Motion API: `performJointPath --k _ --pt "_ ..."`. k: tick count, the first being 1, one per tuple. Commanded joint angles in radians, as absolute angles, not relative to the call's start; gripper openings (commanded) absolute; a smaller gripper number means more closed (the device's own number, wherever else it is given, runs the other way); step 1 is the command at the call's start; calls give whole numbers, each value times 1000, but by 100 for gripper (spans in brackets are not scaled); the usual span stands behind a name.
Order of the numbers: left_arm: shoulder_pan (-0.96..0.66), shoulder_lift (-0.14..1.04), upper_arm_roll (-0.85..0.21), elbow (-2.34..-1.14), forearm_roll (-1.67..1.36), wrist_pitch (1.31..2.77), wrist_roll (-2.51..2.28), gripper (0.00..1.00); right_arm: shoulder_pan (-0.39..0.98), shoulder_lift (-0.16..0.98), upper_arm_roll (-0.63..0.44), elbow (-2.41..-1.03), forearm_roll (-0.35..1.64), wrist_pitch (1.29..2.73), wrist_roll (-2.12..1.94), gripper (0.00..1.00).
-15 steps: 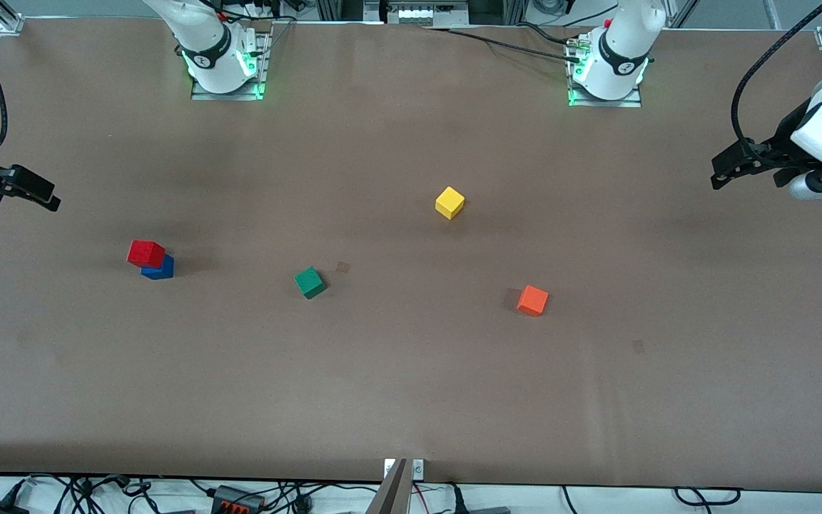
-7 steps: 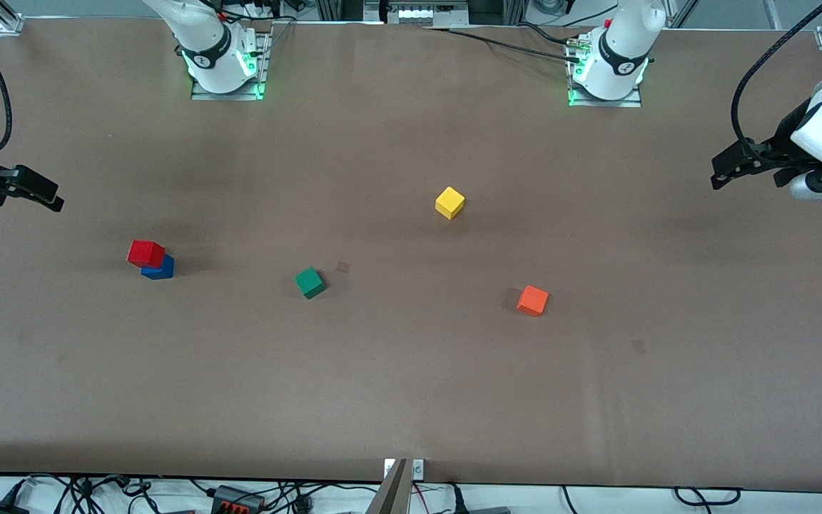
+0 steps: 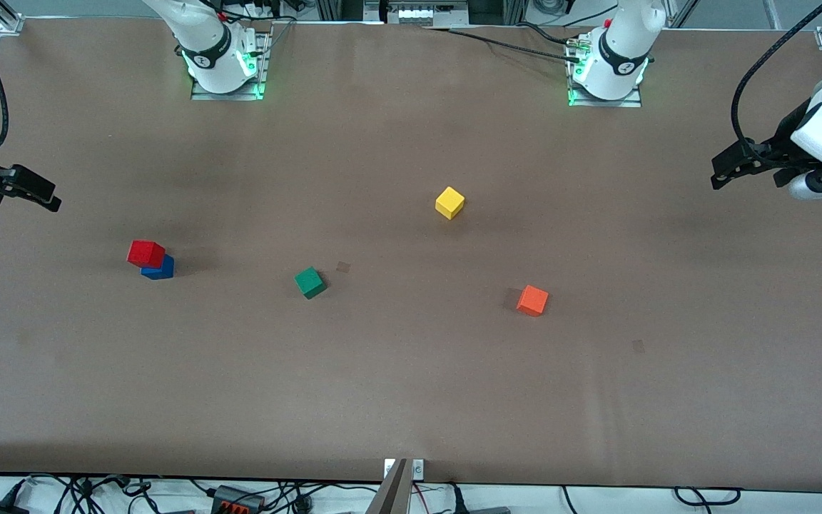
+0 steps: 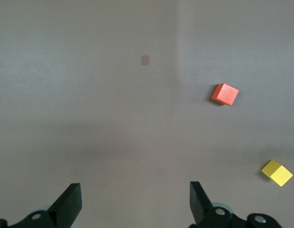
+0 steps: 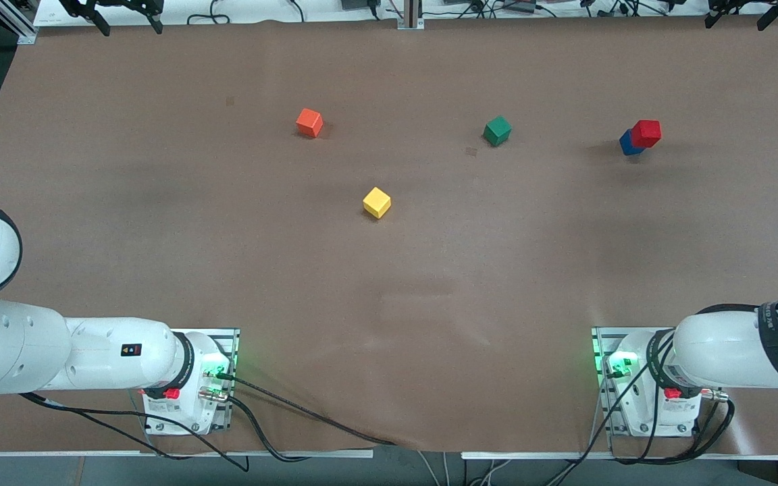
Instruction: Pass red block to right arm, stack on blue
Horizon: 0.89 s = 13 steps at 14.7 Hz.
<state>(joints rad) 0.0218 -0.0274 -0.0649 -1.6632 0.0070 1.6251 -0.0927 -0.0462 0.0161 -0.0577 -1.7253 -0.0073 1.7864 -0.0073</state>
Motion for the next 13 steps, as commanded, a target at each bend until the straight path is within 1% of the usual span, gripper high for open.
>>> performJointPath --k 1,13 --pt "21 -12 -66 -1631 15 1601 -84 100 -49 17 -55 -1703 -6 1761 -26 100" --pt "21 -12 -66 -1631 15 1601 -86 100 -34 14 -54 -1695 -17 1735 -26 100"
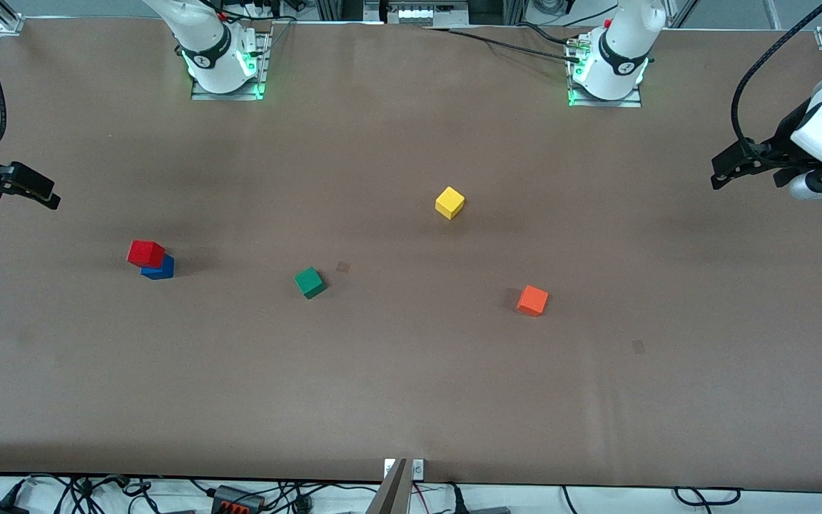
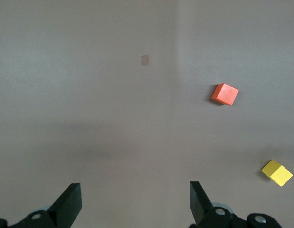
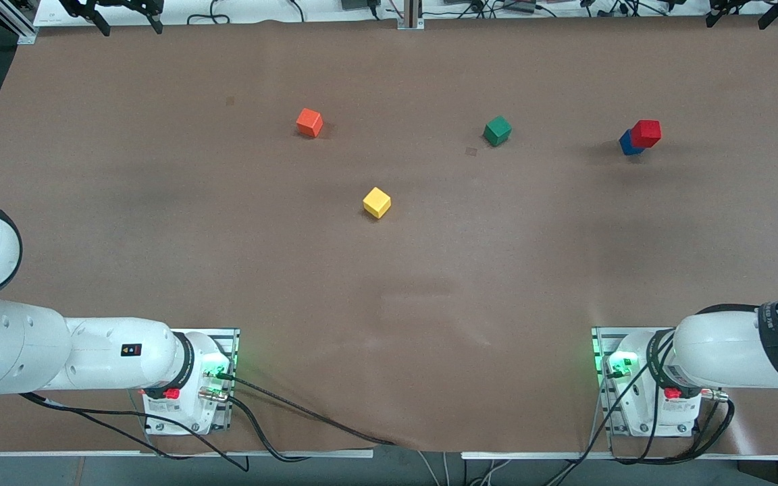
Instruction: Pass red block to right arm, stack on blue
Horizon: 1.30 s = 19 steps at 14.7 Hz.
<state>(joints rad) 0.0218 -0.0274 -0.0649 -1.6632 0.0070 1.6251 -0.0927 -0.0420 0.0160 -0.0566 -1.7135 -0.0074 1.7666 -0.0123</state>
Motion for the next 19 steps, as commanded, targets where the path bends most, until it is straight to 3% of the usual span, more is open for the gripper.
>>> performJointPath --k 1,19 --pt "21 -12 -66 -1631 15 1601 -86 100 -34 12 -52 -1695 -17 1705 -20 100" --pt "20 -12 -66 -1631 15 1600 -86 100 -32 15 -43 -1695 -43 1686 -14 100"
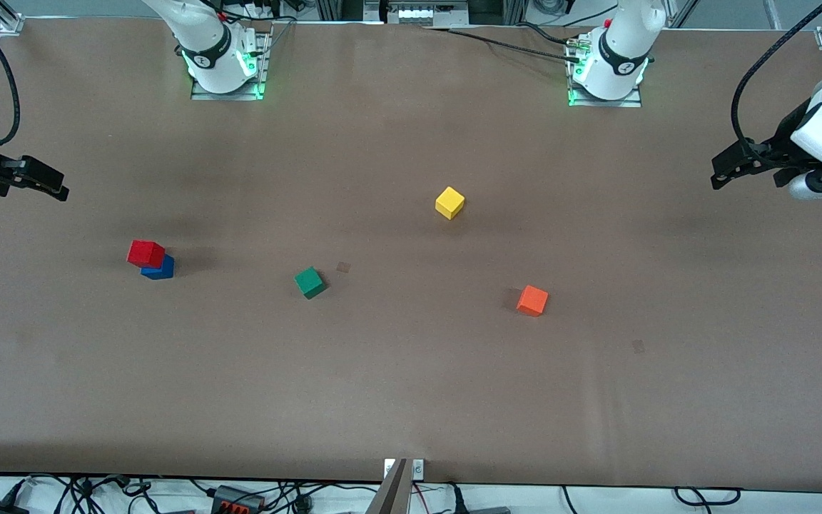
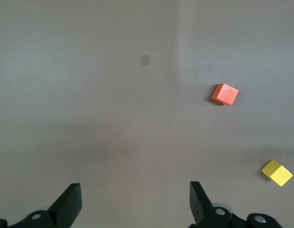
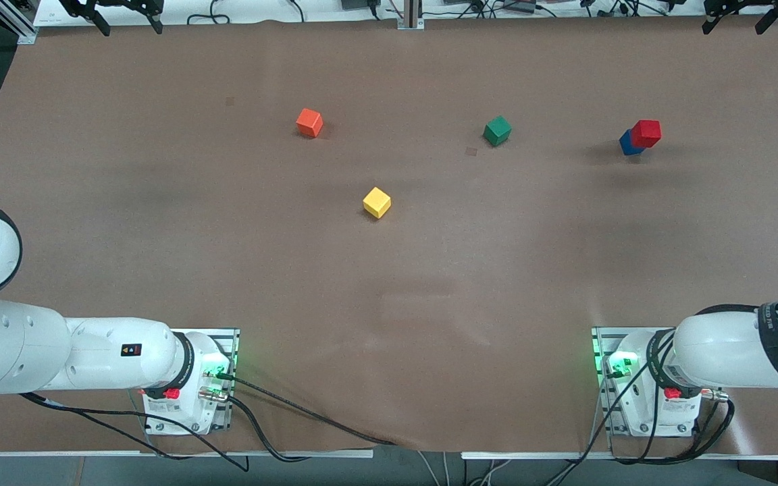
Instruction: Pass red block to right arm, stack on blue
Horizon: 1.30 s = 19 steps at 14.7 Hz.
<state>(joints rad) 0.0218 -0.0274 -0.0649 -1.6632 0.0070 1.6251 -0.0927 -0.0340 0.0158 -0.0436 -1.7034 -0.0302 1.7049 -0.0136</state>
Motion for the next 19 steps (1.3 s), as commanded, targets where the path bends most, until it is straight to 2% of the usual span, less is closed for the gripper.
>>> performJointPath --k 1,19 --pt "21 -12 -66 -1631 14 1600 -86 100 -34 15 -43 -1695 -43 1686 -17 100" --pt "21 -12 -66 -1631 15 1594 -84 100 -34 25 -43 -1695 -46 1698 -23 100"
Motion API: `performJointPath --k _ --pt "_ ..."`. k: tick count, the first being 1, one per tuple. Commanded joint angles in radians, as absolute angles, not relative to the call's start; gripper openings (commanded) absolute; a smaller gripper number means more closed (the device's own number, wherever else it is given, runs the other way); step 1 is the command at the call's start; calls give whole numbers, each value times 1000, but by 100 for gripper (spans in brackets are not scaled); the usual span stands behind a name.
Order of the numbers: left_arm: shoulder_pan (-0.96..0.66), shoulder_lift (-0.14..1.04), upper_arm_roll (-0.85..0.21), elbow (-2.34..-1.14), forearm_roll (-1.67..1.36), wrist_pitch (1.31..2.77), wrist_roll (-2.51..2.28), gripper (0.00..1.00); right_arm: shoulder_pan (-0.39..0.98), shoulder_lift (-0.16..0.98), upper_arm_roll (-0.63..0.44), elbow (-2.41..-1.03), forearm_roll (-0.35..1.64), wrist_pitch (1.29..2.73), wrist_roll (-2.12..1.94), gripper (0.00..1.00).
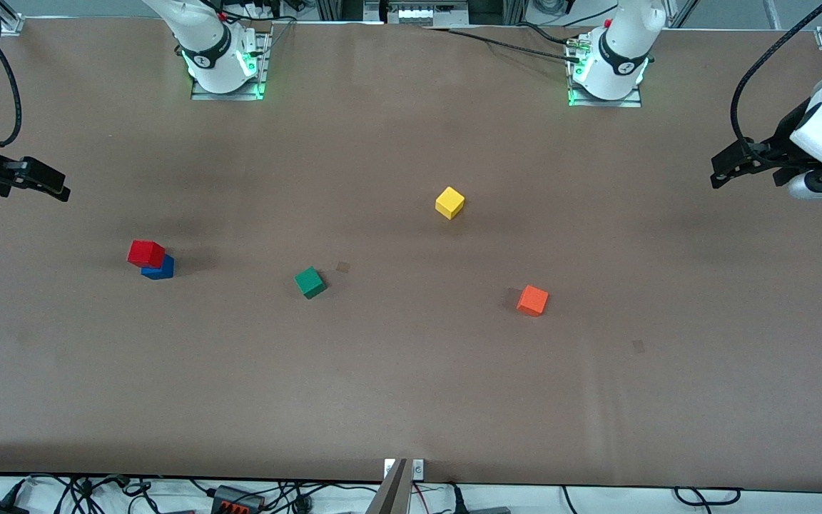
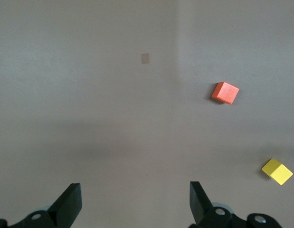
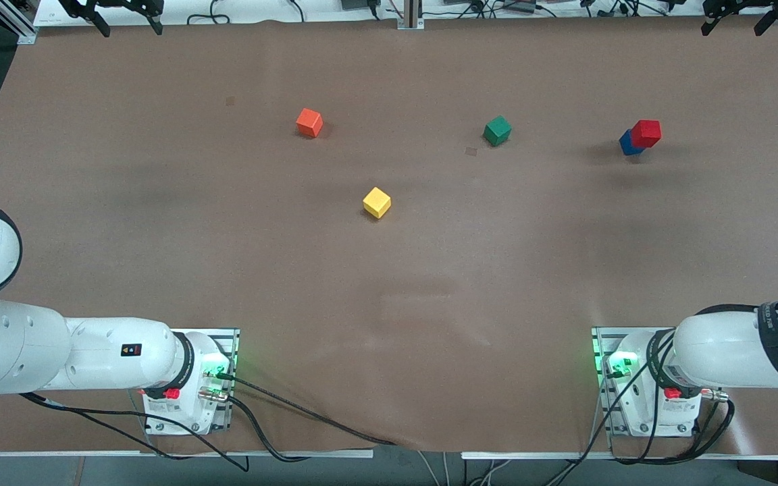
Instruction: Pass red block to right arm, stack on blue
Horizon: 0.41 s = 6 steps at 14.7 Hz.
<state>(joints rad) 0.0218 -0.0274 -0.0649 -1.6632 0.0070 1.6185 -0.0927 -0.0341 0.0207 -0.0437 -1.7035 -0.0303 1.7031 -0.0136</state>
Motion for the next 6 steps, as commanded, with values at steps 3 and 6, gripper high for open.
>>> performJointPath --k 3,6 --pt "21 -12 -66 -1631 14 1592 -84 100 -32 26 -43 -1695 -46 1700 -23 100" --pt "21 -12 -66 -1631 14 1585 -83 100 -32 28 -43 -1695 -46 1700 -23 100"
